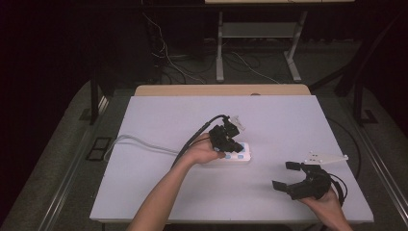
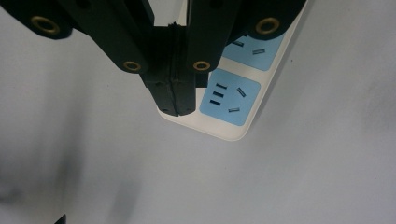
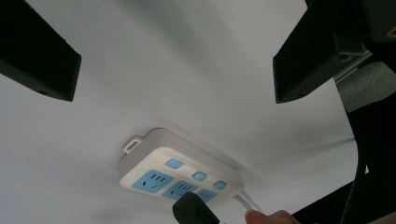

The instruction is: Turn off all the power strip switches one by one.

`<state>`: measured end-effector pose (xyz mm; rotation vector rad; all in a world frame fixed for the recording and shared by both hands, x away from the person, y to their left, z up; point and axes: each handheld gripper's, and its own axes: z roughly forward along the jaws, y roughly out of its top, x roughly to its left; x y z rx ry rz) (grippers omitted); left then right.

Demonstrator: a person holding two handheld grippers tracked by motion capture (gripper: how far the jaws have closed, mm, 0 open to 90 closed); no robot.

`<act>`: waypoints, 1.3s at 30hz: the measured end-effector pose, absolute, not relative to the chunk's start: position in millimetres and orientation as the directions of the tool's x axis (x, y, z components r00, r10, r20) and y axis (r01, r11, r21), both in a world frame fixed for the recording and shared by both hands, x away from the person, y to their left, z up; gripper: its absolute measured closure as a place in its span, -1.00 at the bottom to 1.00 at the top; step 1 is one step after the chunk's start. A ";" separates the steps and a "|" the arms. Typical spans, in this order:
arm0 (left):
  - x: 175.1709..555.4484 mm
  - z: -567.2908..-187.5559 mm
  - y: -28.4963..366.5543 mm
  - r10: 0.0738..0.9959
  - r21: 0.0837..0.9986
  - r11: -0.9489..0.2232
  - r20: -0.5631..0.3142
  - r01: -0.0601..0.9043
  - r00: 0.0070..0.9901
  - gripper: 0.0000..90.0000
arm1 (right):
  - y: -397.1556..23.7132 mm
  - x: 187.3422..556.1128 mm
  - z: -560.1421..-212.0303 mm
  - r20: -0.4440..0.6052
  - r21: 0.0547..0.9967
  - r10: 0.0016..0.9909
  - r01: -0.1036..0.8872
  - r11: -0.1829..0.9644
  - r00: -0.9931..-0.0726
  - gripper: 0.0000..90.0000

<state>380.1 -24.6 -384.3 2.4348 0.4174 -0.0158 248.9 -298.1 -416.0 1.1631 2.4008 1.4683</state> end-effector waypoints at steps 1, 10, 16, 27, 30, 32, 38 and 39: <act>381.1 -385.0 -24.7 0.294 0.611 -0.731 -0.121 0.305 0.948 0.98 | -298.1 248.9 -416.0 0.292 0.795 0.647 0.555 0.245 -0.704 -0.98; 384.2 -395.8 -30.0 0.296 0.597 -0.738 -0.131 0.314 0.946 0.98 | -298.5 248.7 -415.9 0.292 0.795 0.647 0.555 0.245 -0.704 -0.98; 384.5 -401.7 -33.8 0.291 0.586 -0.747 -0.135 0.313 0.947 0.98 | -298.3 248.6 -416.0 0.291 0.796 0.645 0.553 0.247 -0.706 -0.98; 384.4 -408.5 -36.5 0.288 0.576 -0.751 -0.155 0.323 0.945 0.98 | -298.1 248.6 -416.1 0.292 0.794 0.644 0.555 0.248 -0.707 -0.98; 384.5 -408.6 -36.5 0.289 0.576 -0.750 -0.157 0.325 0.944 0.98 | -297.7 248.6 -416.2 0.293 0.792 0.643 0.556 0.251 -0.707 -0.98; 384.4 -409.0 -36.7 0.286 0.576 -0.749 -0.166 0.328 0.944 0.98 | -297.5 248.6 -416.2 0.292 0.792 0.644 0.556 0.251 -0.707 -0.98; 383.5 -408.8 -37.4 0.284 0.573 -0.754 -0.158 0.323 0.946 0.99 | -297.0 247.8 -416.1 0.289 0.792 0.647 0.556 0.253 -0.706 -0.98; 383.6 -409.0 -37.3 0.285 0.574 -0.752 -0.161 0.325 0.945 0.99 | -296.8 247.7 -416.1 0.287 0.792 0.646 0.555 0.255 -0.707 -0.98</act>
